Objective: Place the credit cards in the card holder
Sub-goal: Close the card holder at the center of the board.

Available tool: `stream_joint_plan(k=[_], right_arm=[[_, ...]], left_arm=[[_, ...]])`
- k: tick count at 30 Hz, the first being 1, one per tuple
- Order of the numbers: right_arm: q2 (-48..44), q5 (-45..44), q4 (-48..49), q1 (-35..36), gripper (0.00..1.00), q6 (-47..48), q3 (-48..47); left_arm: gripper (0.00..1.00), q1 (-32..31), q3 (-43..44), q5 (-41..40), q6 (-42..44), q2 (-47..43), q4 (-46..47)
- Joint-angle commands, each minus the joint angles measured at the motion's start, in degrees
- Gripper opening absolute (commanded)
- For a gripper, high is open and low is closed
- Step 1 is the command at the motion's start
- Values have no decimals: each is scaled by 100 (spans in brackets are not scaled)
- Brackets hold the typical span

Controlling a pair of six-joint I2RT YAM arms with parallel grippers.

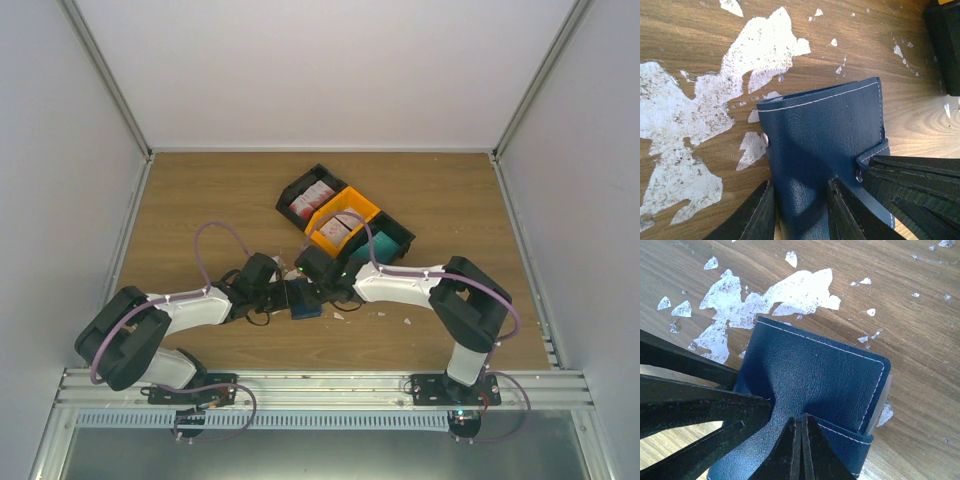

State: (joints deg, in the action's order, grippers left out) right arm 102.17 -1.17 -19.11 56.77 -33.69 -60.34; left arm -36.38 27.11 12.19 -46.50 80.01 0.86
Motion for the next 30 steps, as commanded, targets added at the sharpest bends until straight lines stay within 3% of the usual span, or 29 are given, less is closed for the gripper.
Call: stream_joint_plan(k=[1, 13, 20, 24, 30], right_arm=[[415, 290, -174, 1, 0, -155, 408], [197, 393, -51, -17, 1, -357, 432], [-314, 439, -61, -103, 31, -11, -305], [-704, 137, -82, -181, 34, -43, -345], [-1651, -1072, -458, -310, 37, -160, 90]], left_arm=[[30, -52, -171, -113, 84, 226, -233], [31, -55, -182, -105, 46, 13, -245], [41, -45, 11, -160, 132, -468, -420], [48, -20, 276, -497, 233, -892, -810], [58, 8, 457, -1029, 410, -2038, -1259]])
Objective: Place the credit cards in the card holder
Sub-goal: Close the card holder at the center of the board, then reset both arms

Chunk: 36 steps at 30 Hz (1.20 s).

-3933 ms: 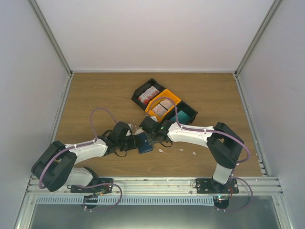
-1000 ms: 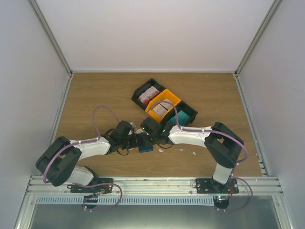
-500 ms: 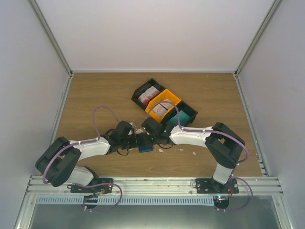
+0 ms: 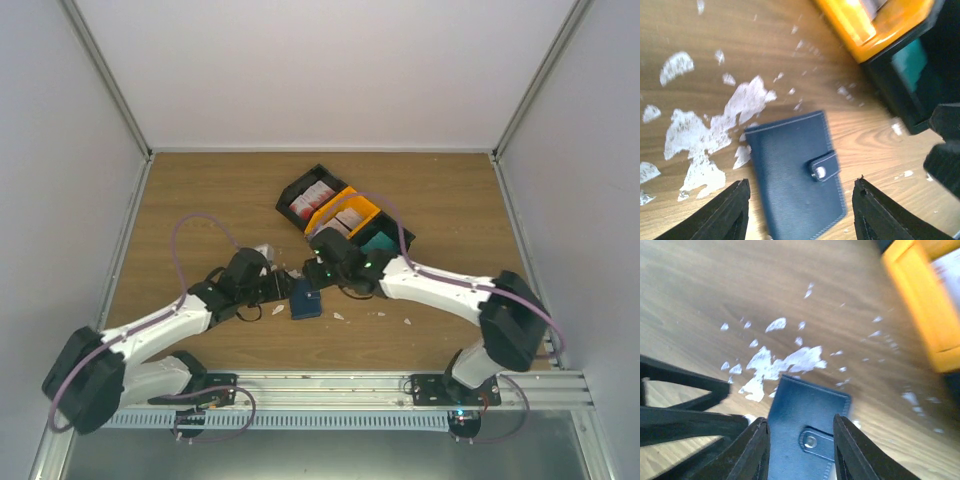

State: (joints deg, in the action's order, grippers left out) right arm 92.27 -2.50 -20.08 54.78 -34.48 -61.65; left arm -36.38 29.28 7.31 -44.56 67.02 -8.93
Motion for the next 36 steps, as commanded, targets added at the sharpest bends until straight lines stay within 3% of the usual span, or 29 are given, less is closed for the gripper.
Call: stream_joint_plan(k=[1, 6, 7, 9, 10, 19, 25, 36], right_arm=[[-855, -1156, -453, -123, 39, -98, 288], [-1949, -2318, -1040, -143, 47, -161, 487], [-2194, -2513, -1151, -146, 50, -164, 506], [-2764, -2889, -1343, -144, 57, -120, 581], [-3035, -3017, -1398, -143, 61, -25, 640], [-5158, -3814, -1808, -144, 86, 252, 925], [-5627, -3980, -2592, -144, 99, 275, 595], [-6239, -4916, -3750, -148, 100, -547, 216]], left_arm=[[60, 8, 275, -643, 259, -953, -388], [70, 15, 558, -1133, 593, -2176, -1081], [74, 16, 641, -1197, 691, -2425, -1208], [94, 17, 822, -1240, 1051, -2891, -1400], [98, 15, 924, -1203, 1261, -3117, -1482], [99, 13, 1664, -1770, 1974, -4451, -2144], [99, 8, 2064, -2391, 2309, -4767, -2586], [99, 8, 2158, -2990, 2878, -5067, -2850]])
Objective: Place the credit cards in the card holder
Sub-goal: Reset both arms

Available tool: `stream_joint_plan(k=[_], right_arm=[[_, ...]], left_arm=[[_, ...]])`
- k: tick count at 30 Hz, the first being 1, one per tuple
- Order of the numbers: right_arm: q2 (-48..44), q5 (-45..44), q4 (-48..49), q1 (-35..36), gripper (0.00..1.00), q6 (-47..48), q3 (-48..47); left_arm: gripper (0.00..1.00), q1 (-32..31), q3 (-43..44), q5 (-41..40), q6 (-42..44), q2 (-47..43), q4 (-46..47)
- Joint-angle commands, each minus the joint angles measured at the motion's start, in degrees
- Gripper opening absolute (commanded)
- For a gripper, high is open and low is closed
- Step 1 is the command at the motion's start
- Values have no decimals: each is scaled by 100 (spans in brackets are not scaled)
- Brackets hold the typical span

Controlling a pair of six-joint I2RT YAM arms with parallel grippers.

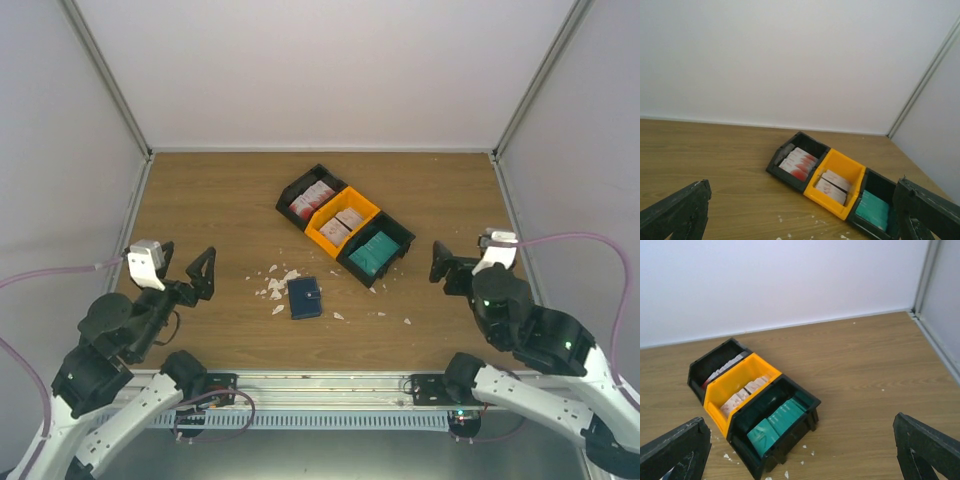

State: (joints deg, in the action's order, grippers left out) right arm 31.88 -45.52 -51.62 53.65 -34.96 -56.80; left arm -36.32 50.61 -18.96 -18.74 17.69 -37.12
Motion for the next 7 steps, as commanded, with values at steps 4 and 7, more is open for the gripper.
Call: stream_joint_plan(k=[4, 7], right_arm=[[-307, -659, -715, -30, 100, -649, -282], [-281, -675, -720, -30, 99, -710, -238]], left_arm=[[99, 2, -93, -364, 347, -183, 17], [99, 2, -110, -358, 325, -210, 55]])
